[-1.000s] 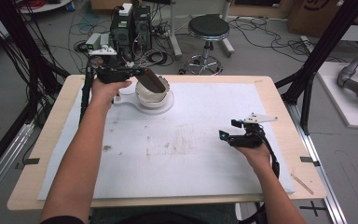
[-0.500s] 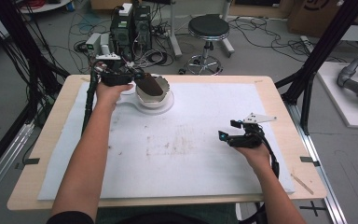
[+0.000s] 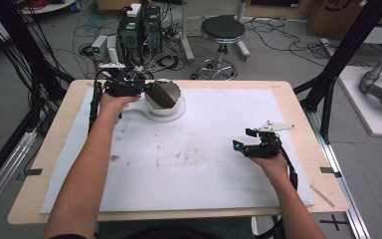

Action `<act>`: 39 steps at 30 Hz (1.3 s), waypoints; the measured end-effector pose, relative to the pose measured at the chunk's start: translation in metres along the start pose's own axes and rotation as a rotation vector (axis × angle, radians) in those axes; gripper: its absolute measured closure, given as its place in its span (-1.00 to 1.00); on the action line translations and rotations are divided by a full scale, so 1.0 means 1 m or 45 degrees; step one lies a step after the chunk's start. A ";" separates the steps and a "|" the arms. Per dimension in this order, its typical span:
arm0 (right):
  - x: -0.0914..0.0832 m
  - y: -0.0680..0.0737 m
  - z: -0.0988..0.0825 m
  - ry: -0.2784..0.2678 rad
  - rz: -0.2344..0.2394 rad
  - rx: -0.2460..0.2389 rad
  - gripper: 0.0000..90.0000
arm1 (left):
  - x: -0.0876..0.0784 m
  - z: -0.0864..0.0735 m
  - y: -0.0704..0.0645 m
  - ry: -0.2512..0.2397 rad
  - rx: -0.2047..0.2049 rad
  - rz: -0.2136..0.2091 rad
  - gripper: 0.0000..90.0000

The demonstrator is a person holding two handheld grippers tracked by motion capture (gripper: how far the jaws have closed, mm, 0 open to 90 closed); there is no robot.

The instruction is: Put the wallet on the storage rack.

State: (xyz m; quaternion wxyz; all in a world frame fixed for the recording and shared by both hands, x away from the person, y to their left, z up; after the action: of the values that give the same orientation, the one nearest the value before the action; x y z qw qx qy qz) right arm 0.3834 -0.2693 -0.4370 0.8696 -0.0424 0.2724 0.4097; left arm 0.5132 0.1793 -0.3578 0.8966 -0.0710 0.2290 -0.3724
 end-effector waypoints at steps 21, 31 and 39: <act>-0.001 0.000 0.000 -0.003 -0.006 0.003 -0.55 | -0.050 -0.030 -0.041 -0.062 0.053 -0.215 -0.49; -0.002 0.000 0.000 -0.005 -0.008 0.006 -0.55 | -0.067 -0.060 -0.054 -0.062 0.091 -0.227 -0.53; -0.002 0.000 0.000 -0.007 -0.008 0.009 -0.55 | -0.078 -0.080 -0.058 -0.040 0.115 -0.230 -0.55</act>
State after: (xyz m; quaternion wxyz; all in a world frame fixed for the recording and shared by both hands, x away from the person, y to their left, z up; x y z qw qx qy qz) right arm 0.3822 -0.2708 -0.4357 0.8717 -0.0390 0.2713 0.4061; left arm 0.3913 0.1963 -0.3834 0.8652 -0.0565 0.1906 -0.4604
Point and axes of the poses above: each handheld gripper's, and its own axes: x roughly forward along the jaws, z roughly out of its top, y roughly to its left, the point moved 3 cm from there along x, roughly forward along the jaws, and after that the axes turned 5 degrees about z, right-handed, at the moved point
